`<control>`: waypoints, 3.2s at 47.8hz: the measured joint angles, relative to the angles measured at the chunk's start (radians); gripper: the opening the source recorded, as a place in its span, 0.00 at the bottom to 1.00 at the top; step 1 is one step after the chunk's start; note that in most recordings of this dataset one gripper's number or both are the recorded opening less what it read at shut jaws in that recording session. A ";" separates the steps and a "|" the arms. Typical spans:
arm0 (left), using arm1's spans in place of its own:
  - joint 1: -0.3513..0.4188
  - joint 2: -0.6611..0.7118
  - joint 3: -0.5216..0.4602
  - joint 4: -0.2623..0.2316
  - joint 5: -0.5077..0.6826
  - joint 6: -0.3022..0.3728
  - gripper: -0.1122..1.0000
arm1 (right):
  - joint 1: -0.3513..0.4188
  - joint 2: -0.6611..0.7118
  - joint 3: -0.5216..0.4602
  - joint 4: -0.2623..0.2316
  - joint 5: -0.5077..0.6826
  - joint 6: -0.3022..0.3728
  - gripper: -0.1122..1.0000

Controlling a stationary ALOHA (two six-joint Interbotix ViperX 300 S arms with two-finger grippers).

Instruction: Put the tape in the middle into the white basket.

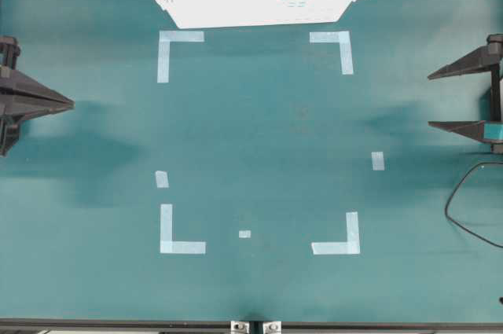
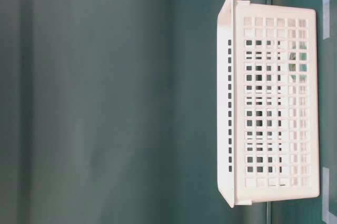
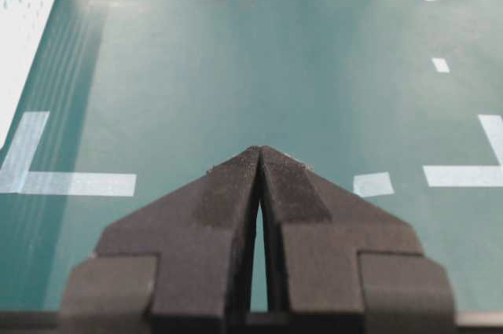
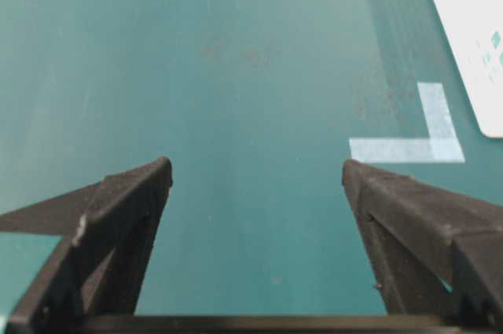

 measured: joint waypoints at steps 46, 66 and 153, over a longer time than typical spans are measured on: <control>0.000 0.002 0.000 -0.002 0.000 0.003 0.00 | 0.002 -0.098 0.052 0.000 -0.031 0.002 0.96; 0.000 0.000 0.000 -0.002 0.000 0.003 0.00 | 0.000 -0.098 0.052 0.000 -0.032 0.002 0.96; 0.000 0.000 0.000 0.000 0.000 0.003 0.00 | 0.002 -0.098 0.052 -0.002 -0.032 0.002 0.96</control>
